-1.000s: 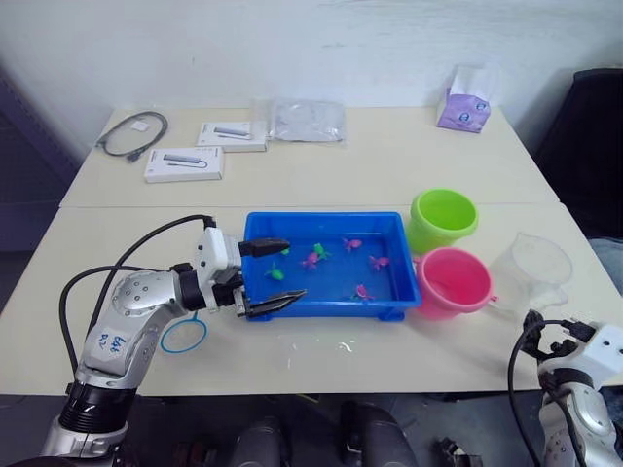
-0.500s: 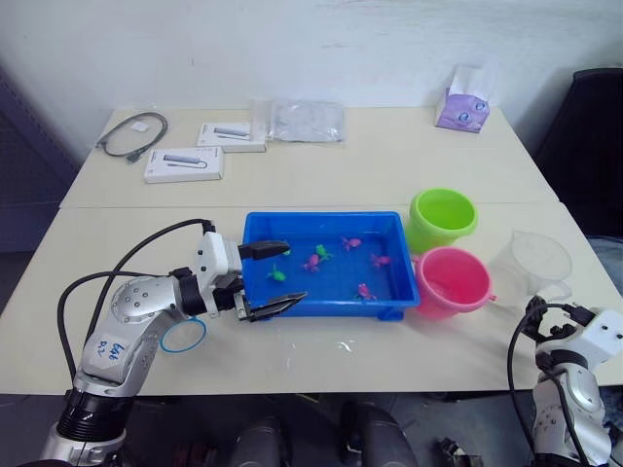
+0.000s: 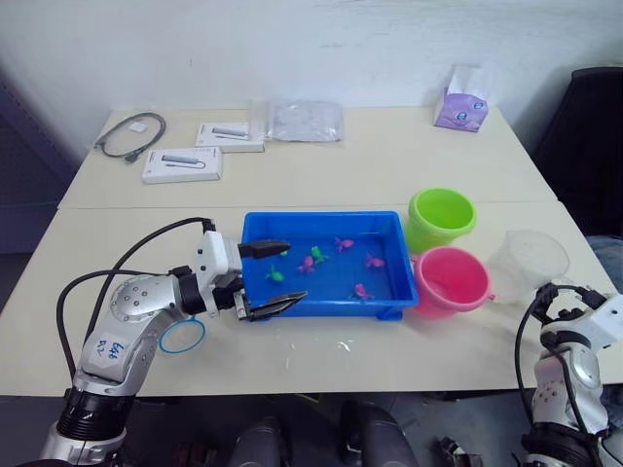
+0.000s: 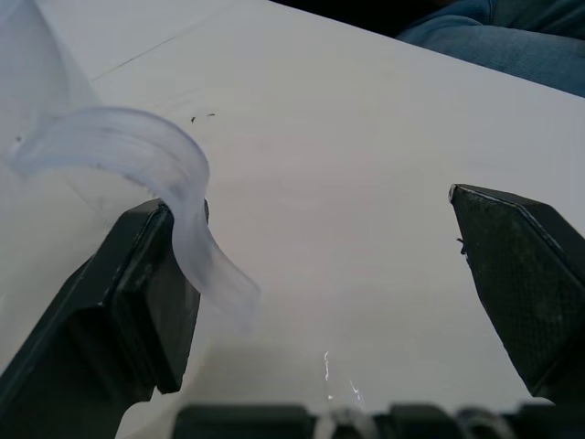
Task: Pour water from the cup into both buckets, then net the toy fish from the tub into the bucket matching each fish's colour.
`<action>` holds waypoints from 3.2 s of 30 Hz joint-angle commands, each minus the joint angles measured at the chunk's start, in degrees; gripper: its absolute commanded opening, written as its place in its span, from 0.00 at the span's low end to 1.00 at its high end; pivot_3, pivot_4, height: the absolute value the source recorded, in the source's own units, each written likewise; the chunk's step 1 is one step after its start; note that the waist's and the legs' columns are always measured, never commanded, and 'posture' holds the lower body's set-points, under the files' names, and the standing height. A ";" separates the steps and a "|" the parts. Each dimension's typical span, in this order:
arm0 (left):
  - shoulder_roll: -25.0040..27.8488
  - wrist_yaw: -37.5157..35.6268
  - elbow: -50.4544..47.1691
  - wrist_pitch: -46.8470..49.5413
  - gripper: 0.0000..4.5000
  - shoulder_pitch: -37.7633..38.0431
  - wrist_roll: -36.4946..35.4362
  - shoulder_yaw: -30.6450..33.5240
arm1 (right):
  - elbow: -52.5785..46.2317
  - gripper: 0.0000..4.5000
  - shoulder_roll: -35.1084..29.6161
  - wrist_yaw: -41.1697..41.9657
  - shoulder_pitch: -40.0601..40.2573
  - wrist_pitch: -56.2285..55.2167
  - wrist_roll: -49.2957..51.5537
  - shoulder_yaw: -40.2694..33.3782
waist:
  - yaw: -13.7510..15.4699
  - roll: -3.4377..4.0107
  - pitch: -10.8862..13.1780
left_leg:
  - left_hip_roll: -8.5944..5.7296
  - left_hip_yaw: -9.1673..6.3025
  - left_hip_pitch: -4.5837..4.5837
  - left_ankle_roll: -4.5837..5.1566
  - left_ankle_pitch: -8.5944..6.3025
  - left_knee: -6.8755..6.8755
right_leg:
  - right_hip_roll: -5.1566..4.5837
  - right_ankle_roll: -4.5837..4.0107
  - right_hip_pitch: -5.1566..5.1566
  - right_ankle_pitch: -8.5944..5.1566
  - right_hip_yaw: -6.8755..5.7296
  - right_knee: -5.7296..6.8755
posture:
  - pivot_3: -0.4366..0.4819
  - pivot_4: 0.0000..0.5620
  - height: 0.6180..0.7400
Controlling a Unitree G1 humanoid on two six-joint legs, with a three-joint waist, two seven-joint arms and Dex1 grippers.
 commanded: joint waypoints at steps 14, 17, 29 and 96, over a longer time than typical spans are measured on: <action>-1.17 -0.25 0.42 -0.30 1.00 -1.89 -1.44 1.34 | -9.79 0.02 -3.24 0.76 1.11 7.50 7.82 -2.81 | 0.21 0.02 0.01 | 0.00 -0.02 -0.03 0.01 0.01 0.00 | -0.03 0.00 0.00 0.00 0.00 -0.01 | 0.48 0.27 1.00; -1.62 -0.73 1.34 0.46 1.00 -2.84 -2.77 1.88 | -13.92 0.02 -6.14 2.13 2.78 10.10 7.86 -2.50 | 0.29 0.08 0.04 | 0.00 -0.02 -0.04 0.00 0.01 0.00 | -0.02 0.00 -0.03 0.00 0.00 -0.01 | 0.48 0.27 1.00; -5.23 -4.05 5.60 2.68 1.00 -6.68 -4.78 -0.43 | -27.30 0.02 -24.63 15.25 12.15 9.89 -2.64 -0.25 | 0.40 0.19 0.10 | -0.04 -0.01 -0.05 0.02 0.05 -0.01 | 0.06 0.03 -0.03 0.02 0.00 -0.17 | 0.48 0.27 1.00; -11.61 -6.10 14.93 -5.56 1.00 -10.25 2.24 -3.90 | -22.44 0.02 -27.08 21.93 8.63 -13.03 -29.86 8.71 | 0.52 0.12 0.14 | -0.11 -0.04 -0.03 -0.02 0.19 0.05 | 0.10 0.05 -0.01 0.03 -0.03 -0.14 | 0.48 0.27 1.00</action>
